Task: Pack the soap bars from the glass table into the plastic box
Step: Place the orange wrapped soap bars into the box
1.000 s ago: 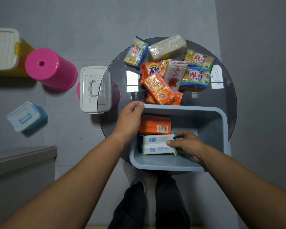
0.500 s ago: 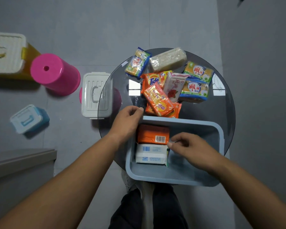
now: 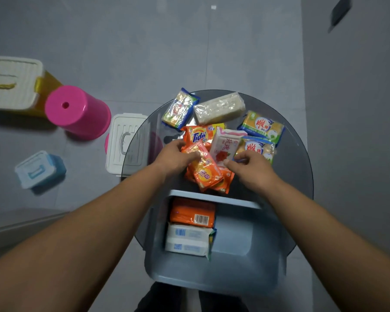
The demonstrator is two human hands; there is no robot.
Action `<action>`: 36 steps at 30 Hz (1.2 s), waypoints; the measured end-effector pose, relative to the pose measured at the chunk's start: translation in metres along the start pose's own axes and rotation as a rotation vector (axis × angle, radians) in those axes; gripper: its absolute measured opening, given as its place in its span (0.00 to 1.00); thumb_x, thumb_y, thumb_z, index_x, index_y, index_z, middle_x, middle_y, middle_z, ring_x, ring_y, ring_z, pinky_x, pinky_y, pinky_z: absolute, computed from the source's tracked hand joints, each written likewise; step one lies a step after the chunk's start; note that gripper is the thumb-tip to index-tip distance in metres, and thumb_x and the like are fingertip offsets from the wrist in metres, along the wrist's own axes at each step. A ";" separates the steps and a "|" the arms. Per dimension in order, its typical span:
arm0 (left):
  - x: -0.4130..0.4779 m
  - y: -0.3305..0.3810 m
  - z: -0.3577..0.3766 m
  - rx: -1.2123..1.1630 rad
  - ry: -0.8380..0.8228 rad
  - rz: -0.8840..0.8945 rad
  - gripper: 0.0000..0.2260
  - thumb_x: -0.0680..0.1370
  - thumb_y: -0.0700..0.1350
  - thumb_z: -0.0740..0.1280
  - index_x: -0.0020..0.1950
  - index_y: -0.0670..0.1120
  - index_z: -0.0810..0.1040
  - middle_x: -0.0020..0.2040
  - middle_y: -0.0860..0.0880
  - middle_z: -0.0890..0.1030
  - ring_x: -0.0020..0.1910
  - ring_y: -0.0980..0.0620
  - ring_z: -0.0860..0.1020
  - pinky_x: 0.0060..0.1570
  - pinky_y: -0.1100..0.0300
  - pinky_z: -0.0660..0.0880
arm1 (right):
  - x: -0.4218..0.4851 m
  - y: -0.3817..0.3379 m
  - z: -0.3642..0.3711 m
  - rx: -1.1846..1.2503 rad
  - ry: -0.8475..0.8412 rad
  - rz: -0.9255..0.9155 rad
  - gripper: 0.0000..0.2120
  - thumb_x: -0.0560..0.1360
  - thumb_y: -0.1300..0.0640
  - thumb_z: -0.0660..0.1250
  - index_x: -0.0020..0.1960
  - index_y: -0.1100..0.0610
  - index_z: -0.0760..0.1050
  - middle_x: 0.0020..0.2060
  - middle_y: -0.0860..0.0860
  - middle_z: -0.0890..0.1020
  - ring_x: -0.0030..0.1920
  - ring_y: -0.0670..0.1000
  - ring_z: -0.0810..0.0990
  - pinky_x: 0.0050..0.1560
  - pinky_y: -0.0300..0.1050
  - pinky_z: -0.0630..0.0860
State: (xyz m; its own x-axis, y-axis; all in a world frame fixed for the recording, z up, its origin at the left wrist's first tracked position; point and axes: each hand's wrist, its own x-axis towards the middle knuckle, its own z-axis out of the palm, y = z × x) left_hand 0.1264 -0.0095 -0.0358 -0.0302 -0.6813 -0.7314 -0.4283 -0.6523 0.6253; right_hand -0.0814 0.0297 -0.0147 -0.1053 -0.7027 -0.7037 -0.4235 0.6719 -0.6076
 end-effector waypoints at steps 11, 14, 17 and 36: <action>0.007 -0.013 -0.004 -0.178 -0.021 0.017 0.15 0.72 0.46 0.79 0.56 0.47 0.80 0.52 0.48 0.87 0.47 0.53 0.87 0.47 0.55 0.84 | 0.010 0.001 0.021 0.207 -0.180 0.138 0.16 0.73 0.44 0.73 0.55 0.54 0.80 0.52 0.52 0.86 0.48 0.50 0.86 0.48 0.50 0.84; -0.001 -0.004 -0.006 -0.254 -0.100 0.094 0.16 0.72 0.44 0.78 0.58 0.49 0.81 0.53 0.48 0.86 0.50 0.53 0.87 0.45 0.56 0.84 | 0.003 0.005 0.018 0.307 -0.167 0.115 0.21 0.74 0.42 0.72 0.60 0.54 0.77 0.52 0.52 0.86 0.47 0.48 0.87 0.45 0.46 0.84; 0.001 0.012 0.000 -0.167 -0.174 0.178 0.21 0.73 0.44 0.78 0.64 0.51 0.79 0.59 0.51 0.83 0.56 0.52 0.83 0.50 0.55 0.83 | 0.001 0.011 0.013 0.366 -0.037 0.048 0.27 0.75 0.43 0.71 0.70 0.50 0.69 0.43 0.44 0.87 0.43 0.42 0.87 0.37 0.34 0.81; 0.052 0.034 0.015 0.071 -0.311 0.245 0.39 0.65 0.58 0.81 0.73 0.52 0.71 0.63 0.50 0.82 0.57 0.52 0.83 0.54 0.52 0.83 | 0.018 -0.001 0.017 0.537 0.075 0.036 0.18 0.82 0.39 0.56 0.63 0.43 0.79 0.45 0.43 0.88 0.44 0.42 0.87 0.34 0.32 0.79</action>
State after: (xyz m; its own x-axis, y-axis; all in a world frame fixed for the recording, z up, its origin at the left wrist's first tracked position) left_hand 0.0969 -0.0621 -0.0568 -0.4066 -0.6740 -0.6168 -0.4351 -0.4508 0.7794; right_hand -0.0680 0.0204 -0.0333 -0.1836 -0.6786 -0.7111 0.0987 0.7071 -0.7002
